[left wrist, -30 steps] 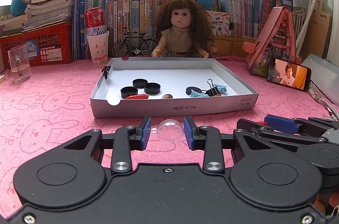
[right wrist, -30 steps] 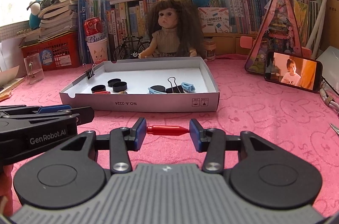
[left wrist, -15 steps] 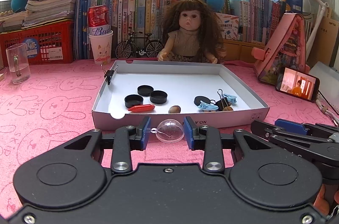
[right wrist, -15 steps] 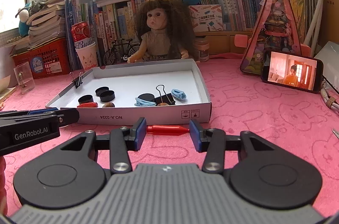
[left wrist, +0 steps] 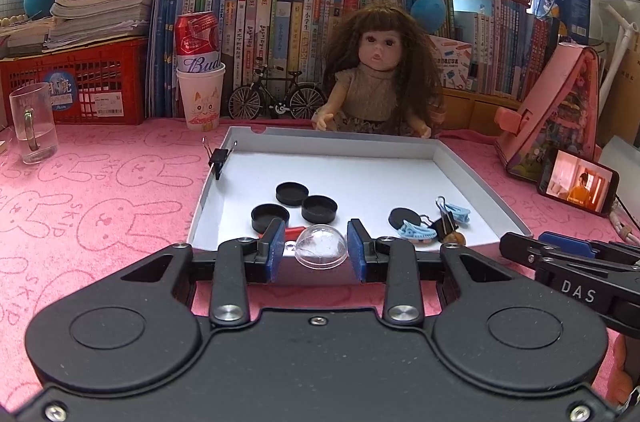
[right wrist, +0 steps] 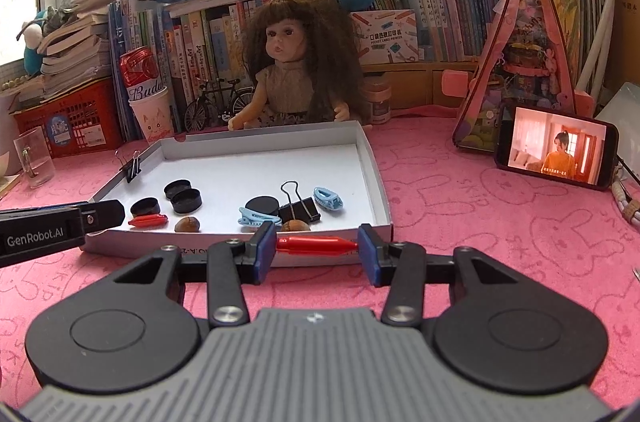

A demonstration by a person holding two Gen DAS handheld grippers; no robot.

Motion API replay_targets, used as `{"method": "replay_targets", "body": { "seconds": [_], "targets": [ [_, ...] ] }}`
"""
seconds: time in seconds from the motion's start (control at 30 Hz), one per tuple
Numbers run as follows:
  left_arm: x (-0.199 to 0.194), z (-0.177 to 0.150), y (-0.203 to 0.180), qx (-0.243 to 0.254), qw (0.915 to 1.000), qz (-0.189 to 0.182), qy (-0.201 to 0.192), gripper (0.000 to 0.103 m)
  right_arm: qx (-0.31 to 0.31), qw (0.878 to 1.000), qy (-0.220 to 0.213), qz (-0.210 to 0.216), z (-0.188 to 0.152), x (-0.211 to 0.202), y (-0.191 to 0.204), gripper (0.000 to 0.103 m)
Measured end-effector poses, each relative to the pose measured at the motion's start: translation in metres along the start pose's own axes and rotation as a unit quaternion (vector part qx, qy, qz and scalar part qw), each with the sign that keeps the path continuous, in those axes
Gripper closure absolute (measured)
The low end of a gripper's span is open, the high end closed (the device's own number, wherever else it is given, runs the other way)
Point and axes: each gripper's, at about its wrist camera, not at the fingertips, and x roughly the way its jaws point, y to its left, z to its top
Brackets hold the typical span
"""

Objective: Organize rigid objects
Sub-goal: 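Lower the clear ball with the left tool while the right tool lowers the crayon into the tray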

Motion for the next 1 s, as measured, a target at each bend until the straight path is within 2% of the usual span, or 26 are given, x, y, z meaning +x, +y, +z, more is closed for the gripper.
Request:
{"method": "replay_targets", "body": {
  "seconds": [0.3, 0.47, 0.8, 1.0],
  "targets": [
    [0.019, 0.021, 0.005, -0.010, 0.9999, -0.002, 0.004, 0.071, 0.035, 0.999, 0.013, 0.016, 0.019, 0.017, -0.012, 0.053],
    [0.032, 0.031, 0.001, 0.001, 1.0000, -0.006, 0.007, 0.071, 0.024, 0.999, 0.013, 0.019, 0.029, 0.027, -0.010, 0.053],
    [0.068, 0.042, 0.002, -0.023, 0.9994, 0.009, 0.025, 0.071, 0.017, 1.000, 0.017, 0.003, 0.044, 0.056, -0.007, 0.053],
    [0.086, 0.055, 0.001, -0.002, 0.9995, 0.012, 0.029, 0.071, 0.009, 1.000, 0.028, 0.007, 0.046, 0.068, -0.005, 0.053]
  ]
}}
